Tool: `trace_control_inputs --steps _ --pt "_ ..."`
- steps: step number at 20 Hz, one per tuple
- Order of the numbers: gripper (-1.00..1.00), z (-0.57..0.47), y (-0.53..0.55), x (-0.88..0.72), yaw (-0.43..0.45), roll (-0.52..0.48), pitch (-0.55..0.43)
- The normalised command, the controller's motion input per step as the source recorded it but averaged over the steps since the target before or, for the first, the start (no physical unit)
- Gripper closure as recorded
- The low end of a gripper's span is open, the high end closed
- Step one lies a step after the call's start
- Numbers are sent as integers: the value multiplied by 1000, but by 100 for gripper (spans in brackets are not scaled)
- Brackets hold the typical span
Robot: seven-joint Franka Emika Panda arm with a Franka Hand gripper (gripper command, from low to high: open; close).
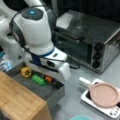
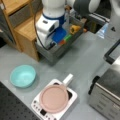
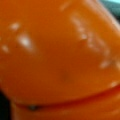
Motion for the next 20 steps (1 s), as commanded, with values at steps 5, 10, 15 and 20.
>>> trace_control_inputs --steps 5,10,15,20 --pt "100 -183 -181 -475 104 -15 -261" --pt "100 -229 -62 -342 97 -35 -254" --pt "100 -134 37 -203 79 -53 -201" --pt "100 -86 74 -123 46 -49 -132"
